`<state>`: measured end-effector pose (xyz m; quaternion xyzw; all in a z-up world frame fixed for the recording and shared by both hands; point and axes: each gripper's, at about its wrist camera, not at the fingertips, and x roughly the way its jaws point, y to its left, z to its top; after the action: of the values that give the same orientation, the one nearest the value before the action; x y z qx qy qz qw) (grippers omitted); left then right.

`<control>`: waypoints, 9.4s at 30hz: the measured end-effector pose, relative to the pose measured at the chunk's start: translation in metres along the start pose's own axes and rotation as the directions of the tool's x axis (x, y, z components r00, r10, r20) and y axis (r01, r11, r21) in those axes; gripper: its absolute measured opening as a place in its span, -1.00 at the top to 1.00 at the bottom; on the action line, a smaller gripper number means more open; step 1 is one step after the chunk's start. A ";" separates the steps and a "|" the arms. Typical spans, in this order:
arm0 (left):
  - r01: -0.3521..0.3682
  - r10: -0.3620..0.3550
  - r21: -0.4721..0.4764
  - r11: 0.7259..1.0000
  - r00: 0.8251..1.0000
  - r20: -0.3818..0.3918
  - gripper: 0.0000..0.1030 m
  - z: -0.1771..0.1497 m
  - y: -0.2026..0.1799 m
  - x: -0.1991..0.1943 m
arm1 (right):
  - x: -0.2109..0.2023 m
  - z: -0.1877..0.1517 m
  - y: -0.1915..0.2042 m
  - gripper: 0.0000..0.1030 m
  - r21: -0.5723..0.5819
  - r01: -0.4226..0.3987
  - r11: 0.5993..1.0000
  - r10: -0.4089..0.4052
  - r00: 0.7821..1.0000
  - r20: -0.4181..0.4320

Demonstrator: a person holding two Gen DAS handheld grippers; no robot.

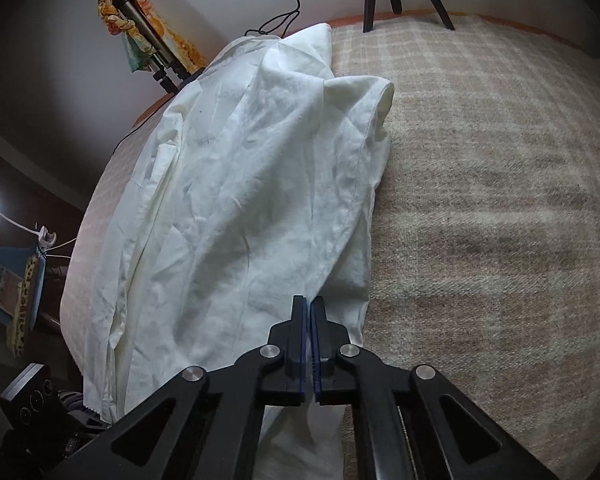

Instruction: Fold small clothes

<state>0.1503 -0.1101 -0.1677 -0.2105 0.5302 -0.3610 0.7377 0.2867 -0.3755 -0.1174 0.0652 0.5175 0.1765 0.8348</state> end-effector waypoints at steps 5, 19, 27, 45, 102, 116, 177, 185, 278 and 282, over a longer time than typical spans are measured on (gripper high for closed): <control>0.039 -0.039 -0.039 0.998 0.999 -0.007 0.93 0.000 -0.005 0.012 | -0.021 0.006 0.002 1.00 -0.055 0.038 0.998 -0.036 0.999 0.036; -0.075 0.075 0.122 0.990 0.997 0.009 0.96 -0.012 -0.041 0.015 | -0.002 -0.001 -0.020 0.97 -0.125 0.148 0.981 -0.153 0.988 -0.035; -0.303 0.244 0.454 0.838 0.952 0.185 0.34 -0.033 -0.111 -0.003 | -0.037 0.003 -0.039 0.43 -0.064 0.067 0.996 -0.064 0.997 0.052; -0.401 0.385 0.679 0.615 0.904 0.185 0.10 -0.021 -0.134 0.103 | -0.057 0.049 -0.116 0.04 0.149 -0.154 0.977 0.119 0.968 0.222; -0.274 0.176 0.151 0.950 0.867 0.467 0.95 -0.054 -0.065 -0.042 | 0.029 0.125 0.124 1.00 -0.259 0.221 0.940 -0.196 0.973 0.119; -0.284 0.241 0.012 0.959 0.834 0.497 0.95 -0.074 -0.027 -0.073 | 0.104 0.118 0.211 1.00 -0.377 0.243 0.894 -0.247 0.968 0.040; -0.261 0.238 0.104 0.960 0.953 0.187 0.83 -0.019 0.003 -0.106 | -0.044 -0.127 0.113 0.55 -0.278 -0.062 0.958 0.023 0.990 -0.138; -0.422 0.405 0.019 0.906 0.881 0.246 0.69 -0.012 0.041 -0.154 | -0.032 -0.080 0.145 0.55 -0.407 0.041 0.913 -0.007 0.996 0.084; -0.190 0.245 -0.223 0.956 0.936 0.254 0.86 0.161 0.141 -0.135 | 0.038 0.050 0.028 0.88 0.310 -0.404 0.861 0.419 0.908 0.017; -0.245 0.302 -0.222 0.944 0.911 0.280 0.41 0.165 0.138 -0.147 | 0.033 0.059 0.029 0.59 0.286 -0.375 0.882 0.384 0.923 0.027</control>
<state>0.3214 0.0790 -0.1125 -0.2545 0.4629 -0.1661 0.8327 0.3454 -0.3325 -0.1096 0.2822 0.5273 0.2609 0.7578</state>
